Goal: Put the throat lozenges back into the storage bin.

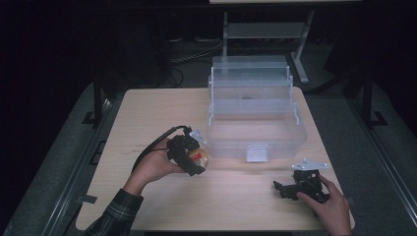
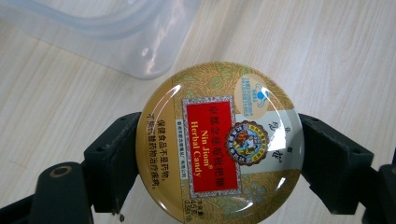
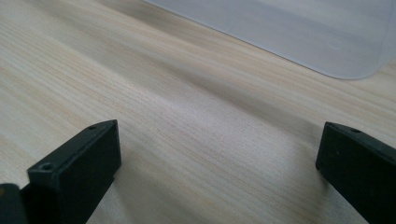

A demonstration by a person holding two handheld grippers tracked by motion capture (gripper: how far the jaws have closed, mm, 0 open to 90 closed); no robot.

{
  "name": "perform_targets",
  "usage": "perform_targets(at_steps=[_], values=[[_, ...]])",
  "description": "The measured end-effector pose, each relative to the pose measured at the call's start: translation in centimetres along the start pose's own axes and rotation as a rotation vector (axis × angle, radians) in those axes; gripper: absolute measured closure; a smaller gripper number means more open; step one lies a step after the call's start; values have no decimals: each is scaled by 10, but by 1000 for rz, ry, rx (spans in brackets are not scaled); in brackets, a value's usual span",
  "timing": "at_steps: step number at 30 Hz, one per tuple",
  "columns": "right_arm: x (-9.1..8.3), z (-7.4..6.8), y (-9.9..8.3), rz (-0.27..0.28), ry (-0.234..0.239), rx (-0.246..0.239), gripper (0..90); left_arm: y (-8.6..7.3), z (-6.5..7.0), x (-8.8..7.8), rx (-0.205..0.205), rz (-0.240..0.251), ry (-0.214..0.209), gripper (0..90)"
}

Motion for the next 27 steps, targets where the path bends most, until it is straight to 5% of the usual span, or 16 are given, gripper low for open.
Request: perform_targets(at_steps=[27], values=[[0, 0, 0, 0, 1, -1, 0, 36, -4, -21, 19, 29, 7, 196]])
Point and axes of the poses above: each handheld gripper's, and its own axes: x roughly forward along the jaws, y roughly out of its top, z roughly to its right, the point moved 8 cm from there along x, roughly forward along the jaws, and after that the axes turned 15 degrees about -x, right-handed, at the moved point
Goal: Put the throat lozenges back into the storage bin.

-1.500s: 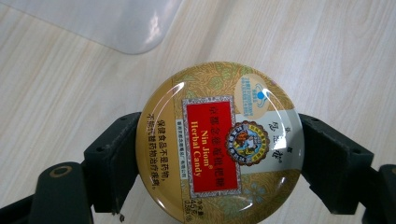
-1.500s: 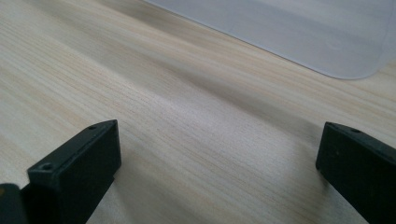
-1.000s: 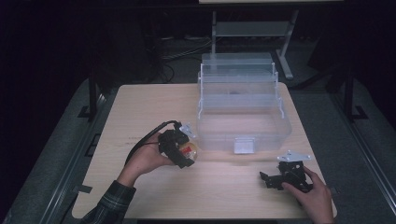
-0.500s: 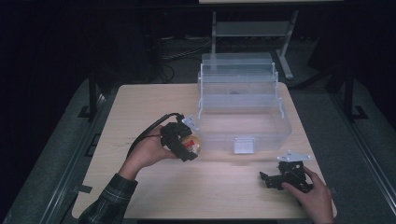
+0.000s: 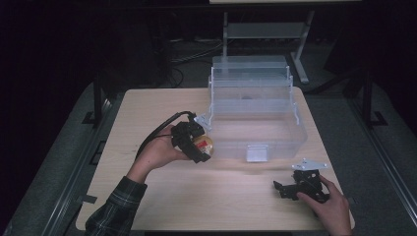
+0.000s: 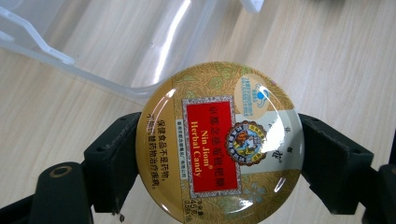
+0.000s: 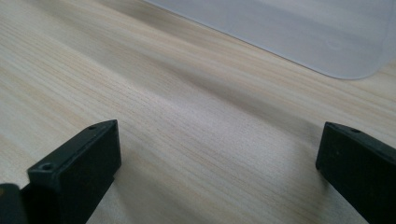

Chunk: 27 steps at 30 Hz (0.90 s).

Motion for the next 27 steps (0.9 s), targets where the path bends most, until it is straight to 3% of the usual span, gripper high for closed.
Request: perform_targets(at_steps=[27], values=[[0, 0, 0, -1, 0, 2, 0, 35, -8, 5, 5, 22, 4, 196]])
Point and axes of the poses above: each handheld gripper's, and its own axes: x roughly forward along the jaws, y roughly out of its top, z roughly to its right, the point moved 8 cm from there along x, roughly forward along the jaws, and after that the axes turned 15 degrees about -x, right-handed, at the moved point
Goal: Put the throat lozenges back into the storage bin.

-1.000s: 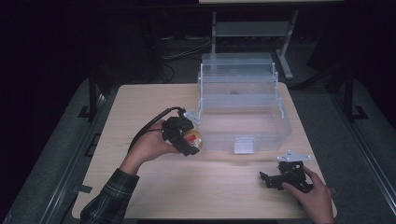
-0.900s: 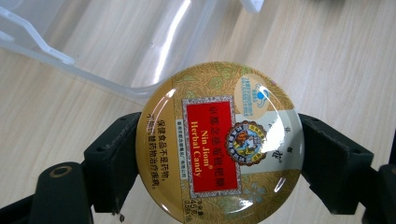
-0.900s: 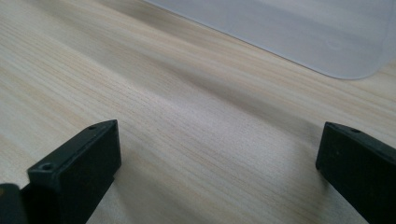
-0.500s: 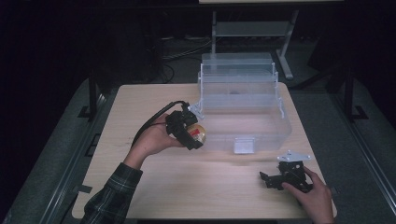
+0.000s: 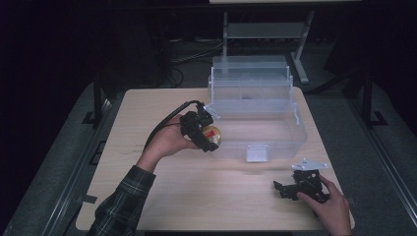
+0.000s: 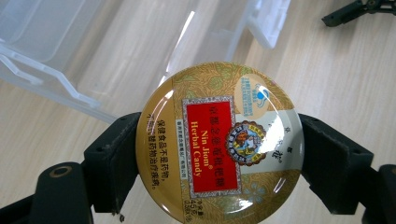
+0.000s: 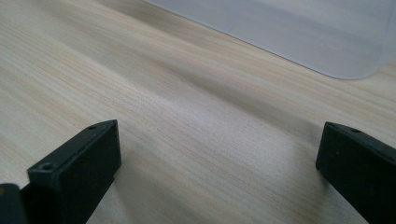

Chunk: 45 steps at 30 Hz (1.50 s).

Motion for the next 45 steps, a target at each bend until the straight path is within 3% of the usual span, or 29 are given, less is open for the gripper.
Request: perform_targets(at_steps=[45], values=[[0, 0, 0, 2, -1, -1, 0, 41, -23, 43, -22, 4, 20, 196]])
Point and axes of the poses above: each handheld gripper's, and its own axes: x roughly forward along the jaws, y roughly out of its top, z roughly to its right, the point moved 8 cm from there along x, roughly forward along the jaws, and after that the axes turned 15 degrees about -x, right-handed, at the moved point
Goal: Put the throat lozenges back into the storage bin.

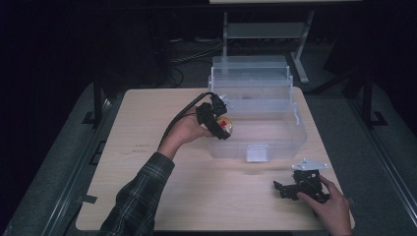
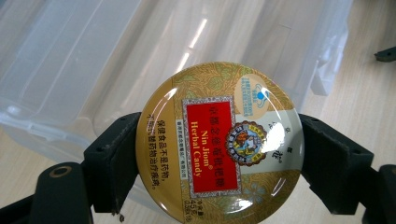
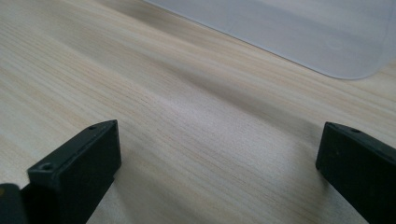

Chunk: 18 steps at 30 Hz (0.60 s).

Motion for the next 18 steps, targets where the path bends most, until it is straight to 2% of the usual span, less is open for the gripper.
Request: perform_targets(at_steps=[8, 18], values=[[0, 0, 0, -1, 0, 0, 0, 1, -4, 9, -12, -9, 4, 195], [0, 0, 0, -1, 0, 0, 0, 0, -8, 9, -18, -13, 1, 190]])
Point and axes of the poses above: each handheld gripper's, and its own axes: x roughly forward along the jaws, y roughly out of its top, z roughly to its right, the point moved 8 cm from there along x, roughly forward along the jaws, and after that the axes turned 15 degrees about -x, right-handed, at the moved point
